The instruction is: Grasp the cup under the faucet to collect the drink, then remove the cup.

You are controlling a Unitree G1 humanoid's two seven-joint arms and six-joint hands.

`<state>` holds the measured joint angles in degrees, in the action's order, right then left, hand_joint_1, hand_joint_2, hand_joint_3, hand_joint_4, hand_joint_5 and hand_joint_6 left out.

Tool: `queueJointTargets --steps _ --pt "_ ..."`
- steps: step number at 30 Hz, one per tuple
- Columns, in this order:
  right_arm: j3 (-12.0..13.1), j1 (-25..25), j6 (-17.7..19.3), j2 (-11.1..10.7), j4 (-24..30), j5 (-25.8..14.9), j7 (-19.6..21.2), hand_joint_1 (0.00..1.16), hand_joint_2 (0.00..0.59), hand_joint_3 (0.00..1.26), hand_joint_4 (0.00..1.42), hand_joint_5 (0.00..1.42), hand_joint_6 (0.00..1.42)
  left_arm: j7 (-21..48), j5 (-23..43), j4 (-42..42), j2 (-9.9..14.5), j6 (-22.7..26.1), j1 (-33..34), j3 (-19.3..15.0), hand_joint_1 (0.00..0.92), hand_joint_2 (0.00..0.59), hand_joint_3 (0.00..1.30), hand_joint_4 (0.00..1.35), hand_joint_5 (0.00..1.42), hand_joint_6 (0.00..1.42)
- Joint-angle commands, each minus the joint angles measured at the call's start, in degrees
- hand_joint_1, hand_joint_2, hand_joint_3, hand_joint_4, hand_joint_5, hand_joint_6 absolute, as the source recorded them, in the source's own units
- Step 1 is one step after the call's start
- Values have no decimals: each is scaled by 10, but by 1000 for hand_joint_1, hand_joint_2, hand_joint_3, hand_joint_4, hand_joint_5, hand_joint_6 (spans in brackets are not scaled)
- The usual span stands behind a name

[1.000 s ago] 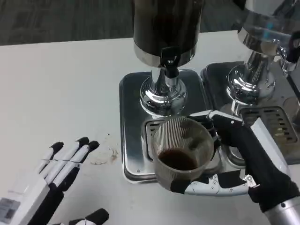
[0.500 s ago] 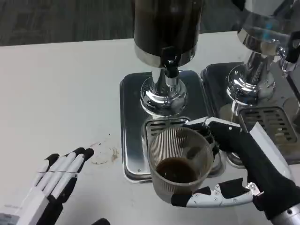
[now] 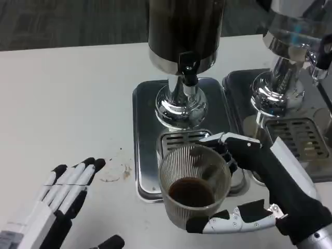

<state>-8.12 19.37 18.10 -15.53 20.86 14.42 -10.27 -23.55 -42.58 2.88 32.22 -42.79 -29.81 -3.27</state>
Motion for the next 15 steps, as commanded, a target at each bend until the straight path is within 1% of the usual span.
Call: queueJointTargets --steps 1,6,15 --pt "0 -5 9 5 12 -6 4 1025 112 683 781 788 876 6 9 6 2 -5 -1 5 0 158 44 0 58 0" --pt "-1 -5 8 6 12 -6 5 1025 112 683 781 790 869 6 10 8 0 -4 0 5 0 158 50 0 58 0" --pt "2 1 9 24 10 -1 17 1025 112 691 791 790 865 16 24 5 -1 -4 0 7 0 157 54 0 58 0"
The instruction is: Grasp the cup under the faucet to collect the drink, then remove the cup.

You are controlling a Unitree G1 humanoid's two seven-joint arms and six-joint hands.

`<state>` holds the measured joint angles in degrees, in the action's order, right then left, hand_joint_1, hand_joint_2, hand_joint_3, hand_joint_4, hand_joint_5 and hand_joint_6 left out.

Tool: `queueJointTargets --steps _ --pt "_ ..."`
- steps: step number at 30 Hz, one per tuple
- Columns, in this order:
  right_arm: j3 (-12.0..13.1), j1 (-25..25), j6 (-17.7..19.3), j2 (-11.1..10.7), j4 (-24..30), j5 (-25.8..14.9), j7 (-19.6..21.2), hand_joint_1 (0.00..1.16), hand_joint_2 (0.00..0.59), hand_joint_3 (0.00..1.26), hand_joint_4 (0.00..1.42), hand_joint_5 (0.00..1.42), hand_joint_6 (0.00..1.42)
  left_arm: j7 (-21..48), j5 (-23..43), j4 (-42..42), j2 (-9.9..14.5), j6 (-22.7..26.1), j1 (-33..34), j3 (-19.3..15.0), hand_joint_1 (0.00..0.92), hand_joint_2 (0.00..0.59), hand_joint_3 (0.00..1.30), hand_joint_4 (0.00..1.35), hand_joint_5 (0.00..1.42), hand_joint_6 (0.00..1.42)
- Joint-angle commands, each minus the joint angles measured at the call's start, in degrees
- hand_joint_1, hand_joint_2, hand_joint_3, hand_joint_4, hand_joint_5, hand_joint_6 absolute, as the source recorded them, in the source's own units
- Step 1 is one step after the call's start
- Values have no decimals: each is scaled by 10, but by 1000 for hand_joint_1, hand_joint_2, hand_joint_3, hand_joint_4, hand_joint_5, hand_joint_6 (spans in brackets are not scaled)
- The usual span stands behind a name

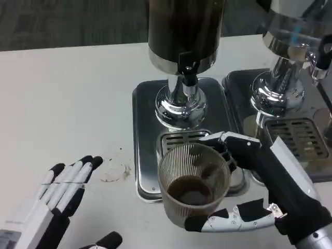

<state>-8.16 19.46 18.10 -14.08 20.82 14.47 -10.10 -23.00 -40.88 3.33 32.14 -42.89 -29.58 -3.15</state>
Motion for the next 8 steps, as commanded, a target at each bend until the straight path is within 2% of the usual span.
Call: queueJointTargets --steps 1,8 --pt "3 1 8 11 11 -1 16 1025 112 693 791 790 864 12 8 0 0 -3 -2 6 0 157 54 0 58 0" --pt "8 1 7 13 11 -1 17 1025 112 696 792 790 864 13 12 4 -2 -3 3 5 0 157 54 0 58 0"
